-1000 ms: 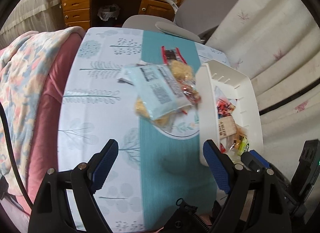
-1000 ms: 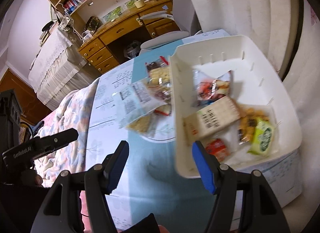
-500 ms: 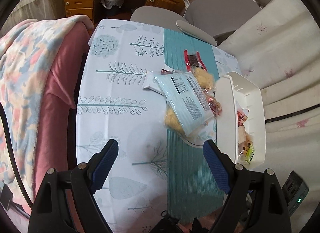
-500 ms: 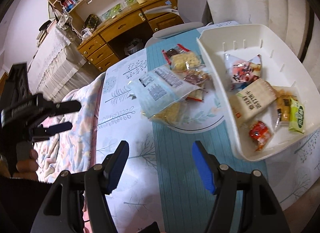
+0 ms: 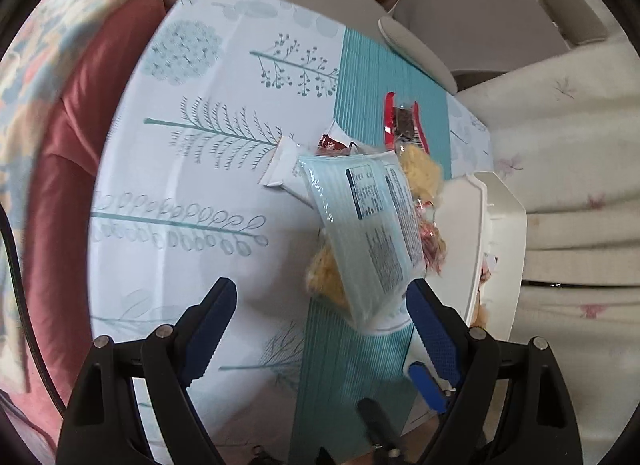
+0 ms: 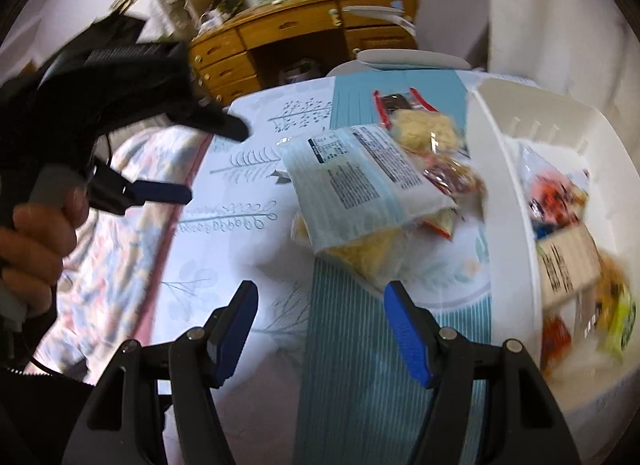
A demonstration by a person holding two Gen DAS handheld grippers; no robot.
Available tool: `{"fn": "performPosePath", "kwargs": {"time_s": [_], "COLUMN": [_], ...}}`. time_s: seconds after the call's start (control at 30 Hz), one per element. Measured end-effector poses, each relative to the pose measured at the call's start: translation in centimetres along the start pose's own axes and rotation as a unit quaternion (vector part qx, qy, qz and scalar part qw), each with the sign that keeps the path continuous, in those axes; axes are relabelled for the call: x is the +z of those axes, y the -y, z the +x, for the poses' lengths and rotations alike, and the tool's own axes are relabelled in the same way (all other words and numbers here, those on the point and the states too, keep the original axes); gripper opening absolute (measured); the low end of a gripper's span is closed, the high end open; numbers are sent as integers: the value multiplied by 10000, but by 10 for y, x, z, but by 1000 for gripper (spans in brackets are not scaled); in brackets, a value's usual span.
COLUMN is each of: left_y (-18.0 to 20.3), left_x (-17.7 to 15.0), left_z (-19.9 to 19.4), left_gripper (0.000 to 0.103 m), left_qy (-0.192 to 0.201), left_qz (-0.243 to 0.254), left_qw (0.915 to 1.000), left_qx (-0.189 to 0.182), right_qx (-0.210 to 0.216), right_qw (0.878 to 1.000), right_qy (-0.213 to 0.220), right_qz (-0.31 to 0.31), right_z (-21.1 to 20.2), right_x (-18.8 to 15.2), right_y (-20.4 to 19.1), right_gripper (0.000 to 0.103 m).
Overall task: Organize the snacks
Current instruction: 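Grasp the blue-white bag with the left tool while the right tool grasps the clear cracker bag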
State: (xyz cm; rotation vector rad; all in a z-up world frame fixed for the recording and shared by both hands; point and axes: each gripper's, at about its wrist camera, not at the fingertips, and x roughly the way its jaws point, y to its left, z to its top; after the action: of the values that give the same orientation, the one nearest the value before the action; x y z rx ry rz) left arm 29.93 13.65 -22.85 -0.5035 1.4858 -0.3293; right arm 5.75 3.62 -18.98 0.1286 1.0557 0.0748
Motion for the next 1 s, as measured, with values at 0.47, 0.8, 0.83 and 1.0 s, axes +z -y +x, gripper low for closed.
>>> {"fn": "performPosePath", "kwargs": {"time_s": [0.47,0.8,0.83,1.0], "left_y": [8,7,5,-8], "left_x": [48,54,55,56], "left_z": [83,112,112,103], "left_gripper": [86,55,51,26], "left_qy": [-658,-947,-923,-743], "left_qz": [-545,-1128,-1196,-1593], "left_qw": [9951,9864,9858,9787], "left_qx": [-499,-732,-736,-1064], "right_qx": [-127,-229,-231,-288], "right_qw": [9964,9926,9925,9898], "right_qy": [-208,-247,-254,-229], "right_qz": [-806,-1166,-1174,-1375], "right_z": [55,71,73,78], "right_x": [12,20,22,27], "right_y": [4,10,11,11], "right_gripper": [66,66,67,67]}}
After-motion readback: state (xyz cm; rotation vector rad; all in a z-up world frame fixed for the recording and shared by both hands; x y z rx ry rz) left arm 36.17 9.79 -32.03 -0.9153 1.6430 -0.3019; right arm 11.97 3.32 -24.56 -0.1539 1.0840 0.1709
